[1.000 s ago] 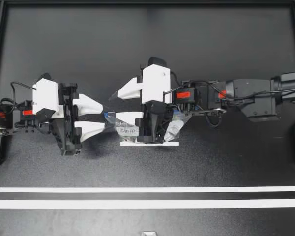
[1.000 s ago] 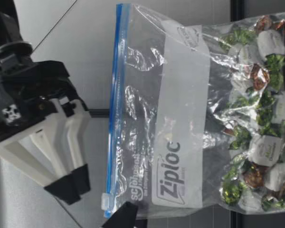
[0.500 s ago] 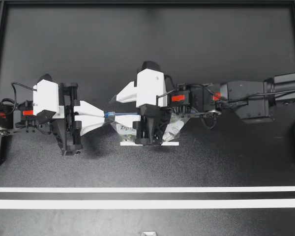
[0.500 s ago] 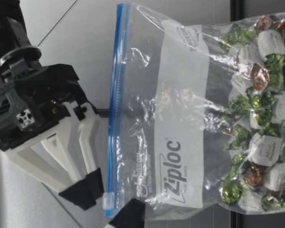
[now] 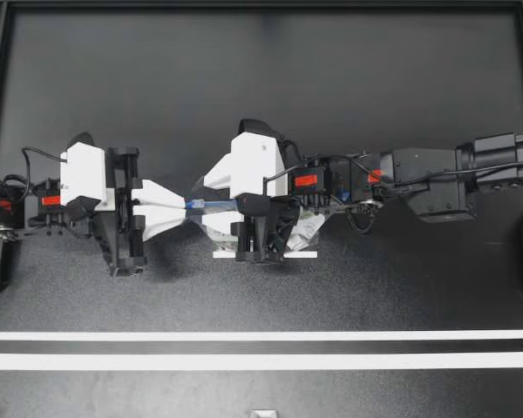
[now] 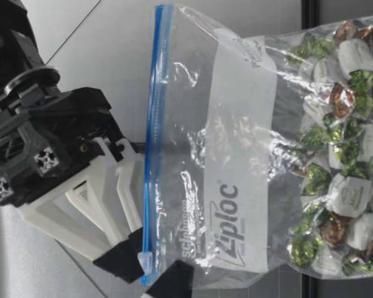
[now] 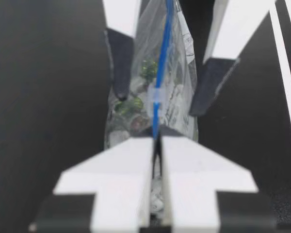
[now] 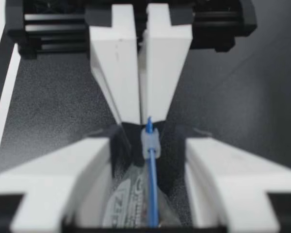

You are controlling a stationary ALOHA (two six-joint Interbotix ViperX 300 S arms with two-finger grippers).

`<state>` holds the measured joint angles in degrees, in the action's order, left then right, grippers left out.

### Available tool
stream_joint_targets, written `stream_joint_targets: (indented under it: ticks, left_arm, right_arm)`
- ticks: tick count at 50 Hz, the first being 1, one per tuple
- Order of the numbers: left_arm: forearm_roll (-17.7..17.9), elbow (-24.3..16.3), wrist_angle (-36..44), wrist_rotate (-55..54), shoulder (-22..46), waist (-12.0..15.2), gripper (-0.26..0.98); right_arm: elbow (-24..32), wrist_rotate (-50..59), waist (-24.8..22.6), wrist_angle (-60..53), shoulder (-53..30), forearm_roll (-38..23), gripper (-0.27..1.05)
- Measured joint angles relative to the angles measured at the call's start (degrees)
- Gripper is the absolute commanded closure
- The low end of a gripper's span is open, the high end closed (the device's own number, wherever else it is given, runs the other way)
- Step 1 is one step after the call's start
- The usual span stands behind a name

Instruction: Slide open the ziploc bag.

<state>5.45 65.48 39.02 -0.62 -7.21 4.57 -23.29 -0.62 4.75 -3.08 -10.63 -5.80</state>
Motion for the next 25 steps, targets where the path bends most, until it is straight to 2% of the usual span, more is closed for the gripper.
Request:
stream_joint_targets:
  ticks: [13,25]
  left_arm:
    - [-0.1,0.1,-0.1,0.0,0.0,0.0,0.86]
    - [-0.1,0.0,-0.2,0.0,0.0,0.0,0.86]
  right_arm:
    - [0.3,0.3,0.0,2.3,0.0,0.0,0.72]
    - [0.5,0.1,-0.2,6.8,1.1,0.0,0.88]
